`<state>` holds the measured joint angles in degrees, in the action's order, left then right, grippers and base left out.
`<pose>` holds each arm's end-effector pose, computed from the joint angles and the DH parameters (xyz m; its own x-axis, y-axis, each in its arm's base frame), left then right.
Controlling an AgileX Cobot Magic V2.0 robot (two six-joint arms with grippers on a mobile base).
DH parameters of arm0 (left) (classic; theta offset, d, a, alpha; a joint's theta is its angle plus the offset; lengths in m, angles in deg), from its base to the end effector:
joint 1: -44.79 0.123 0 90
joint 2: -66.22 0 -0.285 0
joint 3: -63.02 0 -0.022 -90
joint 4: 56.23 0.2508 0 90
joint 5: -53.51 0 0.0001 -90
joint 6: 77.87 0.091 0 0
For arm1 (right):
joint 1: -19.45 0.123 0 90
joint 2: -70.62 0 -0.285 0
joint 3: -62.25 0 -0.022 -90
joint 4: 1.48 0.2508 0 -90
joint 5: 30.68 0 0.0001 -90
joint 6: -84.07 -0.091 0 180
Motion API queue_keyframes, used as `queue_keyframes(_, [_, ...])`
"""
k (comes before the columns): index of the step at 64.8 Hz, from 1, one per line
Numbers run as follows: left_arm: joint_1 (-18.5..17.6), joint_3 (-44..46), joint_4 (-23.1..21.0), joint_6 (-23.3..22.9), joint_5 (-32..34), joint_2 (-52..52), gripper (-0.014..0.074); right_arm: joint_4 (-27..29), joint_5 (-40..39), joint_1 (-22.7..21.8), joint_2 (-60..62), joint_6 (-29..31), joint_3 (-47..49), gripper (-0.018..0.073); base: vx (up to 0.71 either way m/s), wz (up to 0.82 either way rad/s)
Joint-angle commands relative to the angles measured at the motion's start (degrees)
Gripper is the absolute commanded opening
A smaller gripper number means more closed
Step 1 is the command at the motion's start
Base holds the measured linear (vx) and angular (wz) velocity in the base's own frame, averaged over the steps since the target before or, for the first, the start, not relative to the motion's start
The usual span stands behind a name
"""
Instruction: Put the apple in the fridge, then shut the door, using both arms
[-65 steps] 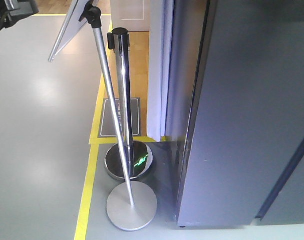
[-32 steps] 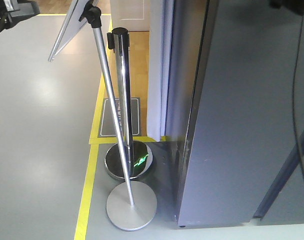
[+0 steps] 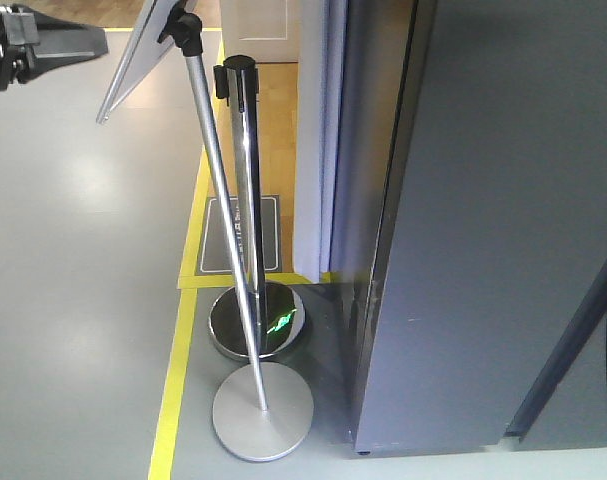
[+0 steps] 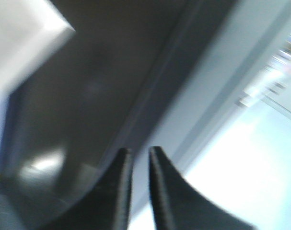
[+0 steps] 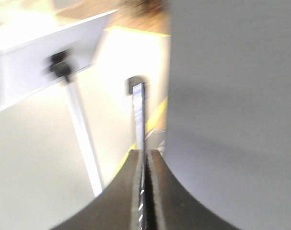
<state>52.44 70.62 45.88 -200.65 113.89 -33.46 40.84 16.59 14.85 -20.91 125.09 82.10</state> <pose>0.3510 -0.0308 0.3986 -0.4864 -0.1514 -0.8605 0.6388 0.6103 -0.4684 0.3155 0.0198 0.4800 -0.2787 -0.1186 -0.9530 -0.4434 0.8961 0.0181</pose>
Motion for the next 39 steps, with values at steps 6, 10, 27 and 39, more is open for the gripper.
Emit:
queue_keyframes(6, [-0.27, 1.75, -0.11, -0.48, 10.49, 2.44, -0.0007, 1.28, 4.26, -0.07, 5.26, 1.4, 0.16, -0.0008, 0.0, 0.0])
queue_keyframes(10, [-0.27, 1.75, -0.11, -0.48, 14.61, 2.44, -0.0007, 1.4, 4.83, -0.07, 6.89, 1.45, -2.63, -0.0006, 0.0, 0.0])
queue_keyframes(27, [-0.27, -3.79, -0.09, -0.48, 18.62, 5.74, -0.0007, 2.16, 0.92, -0.07, 18.19, 5.01, -21.79, -0.0005, 0.0, 0.0])
queue_keyframes(39, [-0.27, -18.79, -0.09, -0.48, 14.89, 14.23, -0.0007, 2.16, -3.67, -0.07, 28.67, 5.4, -34.64, -0.0005, 0.0, 0.0])
